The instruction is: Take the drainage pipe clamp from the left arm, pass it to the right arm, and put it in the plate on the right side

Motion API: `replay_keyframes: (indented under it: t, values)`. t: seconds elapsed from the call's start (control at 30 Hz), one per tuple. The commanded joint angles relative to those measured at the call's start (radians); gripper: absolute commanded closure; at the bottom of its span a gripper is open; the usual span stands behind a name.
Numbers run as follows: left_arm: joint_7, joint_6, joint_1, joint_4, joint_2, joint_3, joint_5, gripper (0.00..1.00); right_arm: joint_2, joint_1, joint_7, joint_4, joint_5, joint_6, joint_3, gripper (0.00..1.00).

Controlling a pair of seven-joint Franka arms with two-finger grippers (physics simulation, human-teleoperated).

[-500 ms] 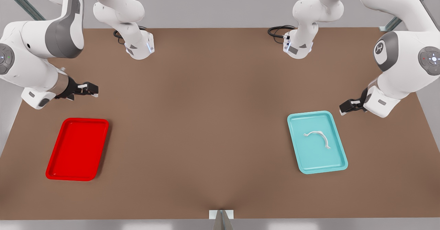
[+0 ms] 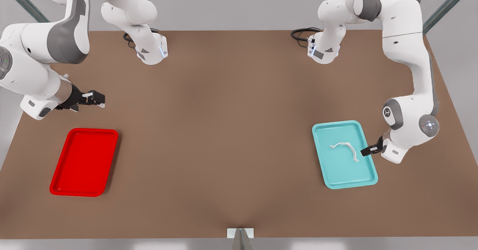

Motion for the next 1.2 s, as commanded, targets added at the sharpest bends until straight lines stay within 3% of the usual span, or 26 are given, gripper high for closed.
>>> replay_keyframes:
  t: [0.0,0.27,0.53,0.67,0.87,0.97,1.03,1.17]
  values:
    - [0.164,0.193,0.005,0.0,0.021,0.0,-0.015,0.0,-0.001,0.001,-0.019,0.0,0.001,0.0,0.0,0.0]
    - [0.168,0.247,-0.025,-0.169,0.021,-0.001,-0.013,0.0,-0.001,0.001,-0.019,0.0,0.001,-0.001,0.0,0.0]
    - [0.167,0.261,-0.027,-0.169,0.089,-0.001,-0.013,0.0,-0.003,0.001,-0.018,0.002,-0.001,-0.003,0.003,0.0]
    - [0.164,0.267,-0.027,-0.158,0.127,-0.003,-0.015,0.27,-0.003,0.001,-0.018,0.004,-0.001,-0.004,0.003,0.0]
    - [0.164,0.279,-0.027,-0.158,0.138,-0.004,-0.015,0.44,-0.003,0.001,-0.018,0.002,-0.001,-0.009,0.003,0.0]
    - [0.164,0.279,-0.027,-0.156,0.144,-0.004,-0.015,0.48,-0.004,0.002,-0.007,0.004,-0.001,-0.009,0.005,0.0]
    - [0.164,0.279,-0.027,-0.152,0.146,-0.004,-0.015,0.57,-0.004,0.002,-0.007,0.004,-0.001,-0.009,0.006,0.0]
    - [0.164,0.279,-0.027,-0.138,0.156,-0.004,-0.013,0.61,-0.006,0.002,-0.007,0.004,-0.001,-0.009,0.006,0.0]
